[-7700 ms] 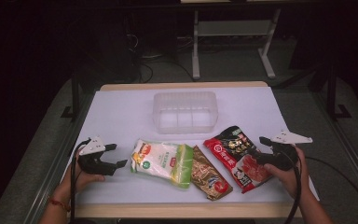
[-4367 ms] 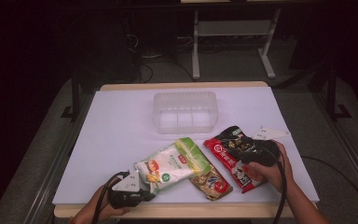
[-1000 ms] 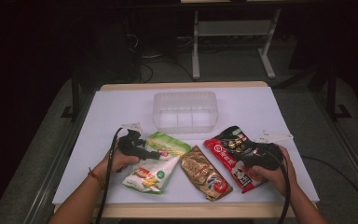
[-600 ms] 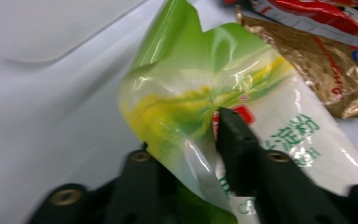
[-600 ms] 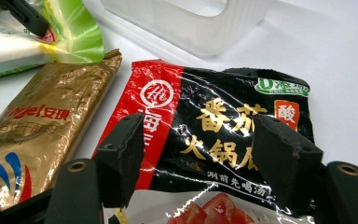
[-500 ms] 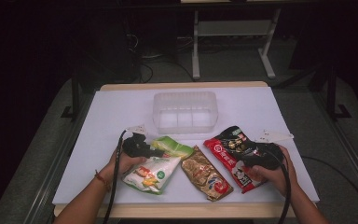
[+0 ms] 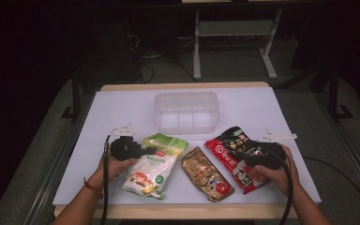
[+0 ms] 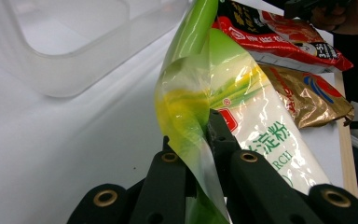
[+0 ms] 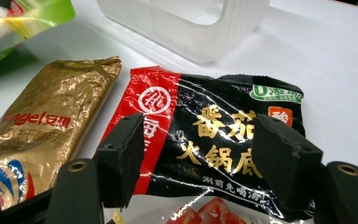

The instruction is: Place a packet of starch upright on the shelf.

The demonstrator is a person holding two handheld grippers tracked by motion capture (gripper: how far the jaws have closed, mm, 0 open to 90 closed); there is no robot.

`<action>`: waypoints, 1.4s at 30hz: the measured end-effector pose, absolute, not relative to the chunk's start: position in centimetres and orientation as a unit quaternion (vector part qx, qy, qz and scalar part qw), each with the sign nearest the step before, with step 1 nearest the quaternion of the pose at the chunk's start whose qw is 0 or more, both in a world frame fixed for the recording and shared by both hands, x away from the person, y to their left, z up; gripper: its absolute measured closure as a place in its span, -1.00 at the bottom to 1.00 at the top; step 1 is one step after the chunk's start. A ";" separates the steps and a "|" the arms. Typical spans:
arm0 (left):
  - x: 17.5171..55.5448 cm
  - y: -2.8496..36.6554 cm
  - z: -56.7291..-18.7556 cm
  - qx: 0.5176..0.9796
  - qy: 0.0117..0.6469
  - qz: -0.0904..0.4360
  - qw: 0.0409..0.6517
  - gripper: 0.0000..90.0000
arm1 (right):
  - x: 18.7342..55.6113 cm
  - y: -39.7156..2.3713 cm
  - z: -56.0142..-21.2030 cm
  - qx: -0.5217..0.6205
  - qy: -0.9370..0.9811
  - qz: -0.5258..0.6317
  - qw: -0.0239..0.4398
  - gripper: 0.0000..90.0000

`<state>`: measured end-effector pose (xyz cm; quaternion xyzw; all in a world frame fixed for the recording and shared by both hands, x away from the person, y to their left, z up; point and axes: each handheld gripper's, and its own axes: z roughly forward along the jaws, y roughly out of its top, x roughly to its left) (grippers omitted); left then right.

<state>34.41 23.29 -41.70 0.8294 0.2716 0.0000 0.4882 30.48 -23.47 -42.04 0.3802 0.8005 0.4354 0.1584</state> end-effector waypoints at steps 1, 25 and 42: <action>34.2 23.4 -41.4 0.828 0.268 0.000 0.493 0.92 | 30.5 -23.5 -42.0 0.381 0.799 0.437 0.158 -0.25; 29.0 24.1 -35.2 0.785 0.245 0.083 0.563 0.99 | 30.6 -23.9 -41.7 0.387 0.790 0.445 0.166 -0.24; 29.2 23.4 -33.0 0.739 0.263 0.124 0.607 0.99 | 30.5 -24.4 -41.6 0.397 0.783 0.448 0.170 -0.24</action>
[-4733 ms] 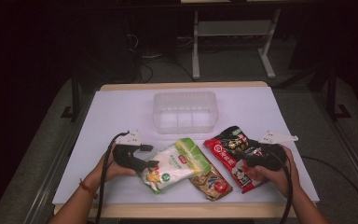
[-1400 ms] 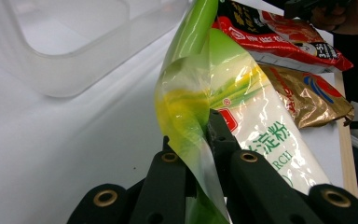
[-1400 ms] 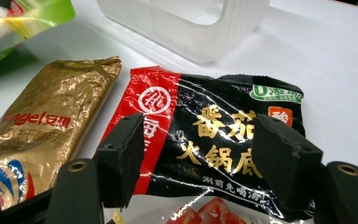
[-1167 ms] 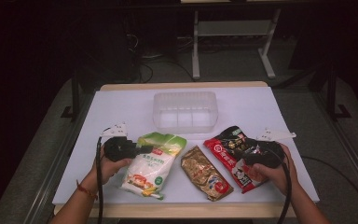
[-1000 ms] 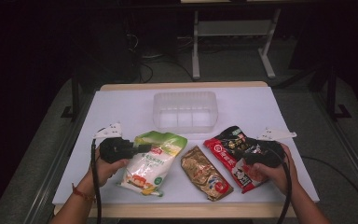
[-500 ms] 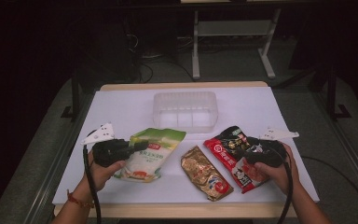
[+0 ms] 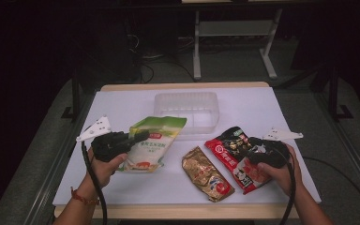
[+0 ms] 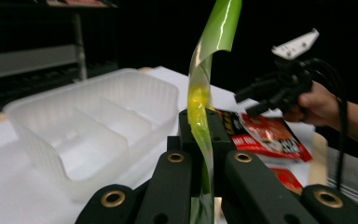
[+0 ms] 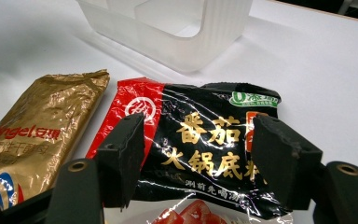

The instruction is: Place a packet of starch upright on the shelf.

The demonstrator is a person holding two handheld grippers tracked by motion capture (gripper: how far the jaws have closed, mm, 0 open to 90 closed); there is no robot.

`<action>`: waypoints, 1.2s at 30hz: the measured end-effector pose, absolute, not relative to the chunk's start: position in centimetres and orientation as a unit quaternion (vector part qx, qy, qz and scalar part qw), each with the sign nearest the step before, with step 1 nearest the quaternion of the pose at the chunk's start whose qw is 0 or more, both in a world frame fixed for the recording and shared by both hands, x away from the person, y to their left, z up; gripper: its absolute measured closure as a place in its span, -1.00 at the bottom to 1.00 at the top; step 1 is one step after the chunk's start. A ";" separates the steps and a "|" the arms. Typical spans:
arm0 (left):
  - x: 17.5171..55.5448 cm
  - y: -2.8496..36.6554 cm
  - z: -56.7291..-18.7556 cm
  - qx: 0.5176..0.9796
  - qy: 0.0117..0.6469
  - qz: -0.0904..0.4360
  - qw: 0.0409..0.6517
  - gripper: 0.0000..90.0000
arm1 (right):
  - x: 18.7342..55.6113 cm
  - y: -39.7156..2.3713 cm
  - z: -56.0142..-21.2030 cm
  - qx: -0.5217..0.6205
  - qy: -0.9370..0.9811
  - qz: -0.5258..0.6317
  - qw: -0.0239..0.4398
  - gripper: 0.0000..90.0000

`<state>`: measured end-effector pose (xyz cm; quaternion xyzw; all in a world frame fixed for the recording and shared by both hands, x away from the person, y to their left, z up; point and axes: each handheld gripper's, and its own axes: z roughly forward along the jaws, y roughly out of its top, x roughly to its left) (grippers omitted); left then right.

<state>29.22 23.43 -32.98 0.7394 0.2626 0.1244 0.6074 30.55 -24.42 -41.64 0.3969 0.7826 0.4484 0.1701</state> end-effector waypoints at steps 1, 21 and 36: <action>29.4 23.3 -32.7 0.733 0.266 0.125 0.613 0.99 | 30.5 -24.4 -41.6 0.396 0.782 0.450 0.171 -0.24; 36.2 19.7 -30.1 0.672 0.344 0.175 0.632 1.00 | 30.3 -24.8 -41.7 0.400 0.780 0.448 0.176 -0.24; 42.1 17.3 -31.5 0.647 0.402 0.213 0.612 1.00 | 30.1 -25.0 -41.8 0.398 0.783 0.444 0.178 -0.24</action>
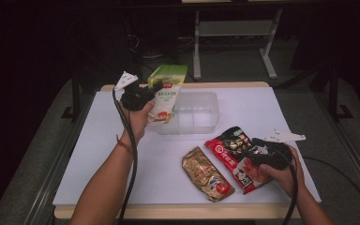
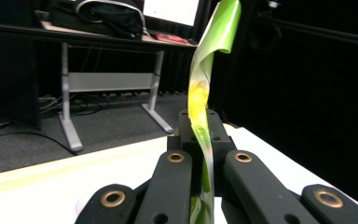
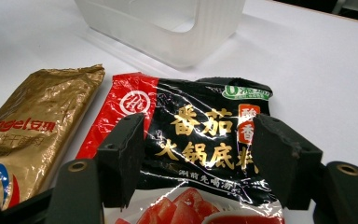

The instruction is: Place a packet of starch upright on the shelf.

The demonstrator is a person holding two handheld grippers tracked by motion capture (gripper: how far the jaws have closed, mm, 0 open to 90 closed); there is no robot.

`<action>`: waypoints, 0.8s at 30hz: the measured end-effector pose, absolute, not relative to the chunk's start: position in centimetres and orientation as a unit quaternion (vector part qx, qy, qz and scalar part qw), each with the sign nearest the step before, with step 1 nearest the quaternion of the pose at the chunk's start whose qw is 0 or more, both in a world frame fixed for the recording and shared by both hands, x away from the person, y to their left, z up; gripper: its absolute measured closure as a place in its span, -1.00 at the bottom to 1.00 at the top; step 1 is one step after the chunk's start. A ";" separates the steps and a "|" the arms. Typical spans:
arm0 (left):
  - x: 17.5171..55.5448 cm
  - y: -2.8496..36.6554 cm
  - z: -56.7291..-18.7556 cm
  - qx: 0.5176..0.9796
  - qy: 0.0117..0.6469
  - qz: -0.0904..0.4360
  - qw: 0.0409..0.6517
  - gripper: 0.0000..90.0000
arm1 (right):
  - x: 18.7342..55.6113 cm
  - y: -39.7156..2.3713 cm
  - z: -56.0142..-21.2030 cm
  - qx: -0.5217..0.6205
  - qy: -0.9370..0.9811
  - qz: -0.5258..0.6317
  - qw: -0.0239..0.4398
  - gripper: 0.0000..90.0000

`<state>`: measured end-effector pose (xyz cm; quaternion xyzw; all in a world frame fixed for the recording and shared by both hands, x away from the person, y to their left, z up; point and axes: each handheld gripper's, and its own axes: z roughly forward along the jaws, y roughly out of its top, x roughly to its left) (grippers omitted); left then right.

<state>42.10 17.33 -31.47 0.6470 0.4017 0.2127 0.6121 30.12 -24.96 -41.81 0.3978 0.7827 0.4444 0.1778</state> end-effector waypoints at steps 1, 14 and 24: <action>42.4 17.1 -31.5 0.647 0.402 0.215 0.612 1.00 | 30.1 -25.0 -41.8 0.398 0.782 0.445 0.178 -0.24; 45.5 15.3 -31.4 0.623 0.438 0.249 0.599 1.00 | 30.0 -25.0 -41.9 0.399 0.783 0.444 0.174 -0.25; 47.0 14.2 -32.7 0.603 0.453 0.273 0.597 0.99 | 30.0 -25.0 -41.9 0.398 0.784 0.443 0.174 -0.25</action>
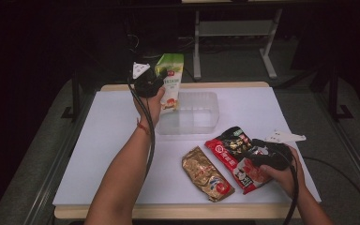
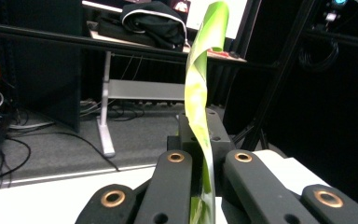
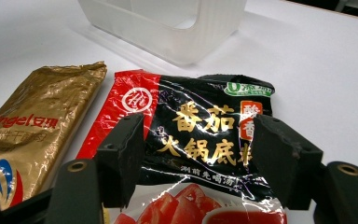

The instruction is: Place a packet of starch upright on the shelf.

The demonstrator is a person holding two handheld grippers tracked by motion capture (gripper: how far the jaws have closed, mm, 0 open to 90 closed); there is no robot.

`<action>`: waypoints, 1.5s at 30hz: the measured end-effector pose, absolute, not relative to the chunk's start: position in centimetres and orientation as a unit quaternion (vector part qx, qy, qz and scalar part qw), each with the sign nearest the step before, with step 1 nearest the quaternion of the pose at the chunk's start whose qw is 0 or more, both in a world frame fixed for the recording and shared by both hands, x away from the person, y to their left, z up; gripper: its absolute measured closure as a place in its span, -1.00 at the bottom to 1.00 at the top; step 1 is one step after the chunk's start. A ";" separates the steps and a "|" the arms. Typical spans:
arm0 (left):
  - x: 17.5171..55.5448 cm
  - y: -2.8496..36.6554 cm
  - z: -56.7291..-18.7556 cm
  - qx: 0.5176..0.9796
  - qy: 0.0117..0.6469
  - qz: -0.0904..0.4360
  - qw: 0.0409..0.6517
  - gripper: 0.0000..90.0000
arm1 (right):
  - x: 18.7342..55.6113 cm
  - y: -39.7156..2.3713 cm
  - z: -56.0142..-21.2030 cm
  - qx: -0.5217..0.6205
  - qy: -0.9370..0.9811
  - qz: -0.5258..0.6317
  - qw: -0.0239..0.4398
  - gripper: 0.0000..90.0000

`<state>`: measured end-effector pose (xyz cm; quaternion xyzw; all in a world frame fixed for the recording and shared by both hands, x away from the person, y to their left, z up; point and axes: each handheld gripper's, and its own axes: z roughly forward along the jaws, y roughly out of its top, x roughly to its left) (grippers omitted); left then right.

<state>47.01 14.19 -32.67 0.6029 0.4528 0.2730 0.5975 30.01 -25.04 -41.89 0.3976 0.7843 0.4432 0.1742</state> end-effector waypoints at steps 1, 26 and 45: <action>47.0 14.0 -32.8 0.598 0.455 0.279 0.598 0.99 | 30.0 -25.0 -41.9 0.397 0.785 0.443 0.173 -0.25; 45.3 16.2 -36.6 0.697 0.390 0.207 0.565 0.97 | 30.1 -24.6 -42.1 0.394 0.790 0.438 0.169 -0.26; 47.1 15.8 -37.6 0.777 0.371 0.191 0.471 0.38 | 30.4 -24.2 -42.5 0.390 0.798 0.429 0.161 -0.26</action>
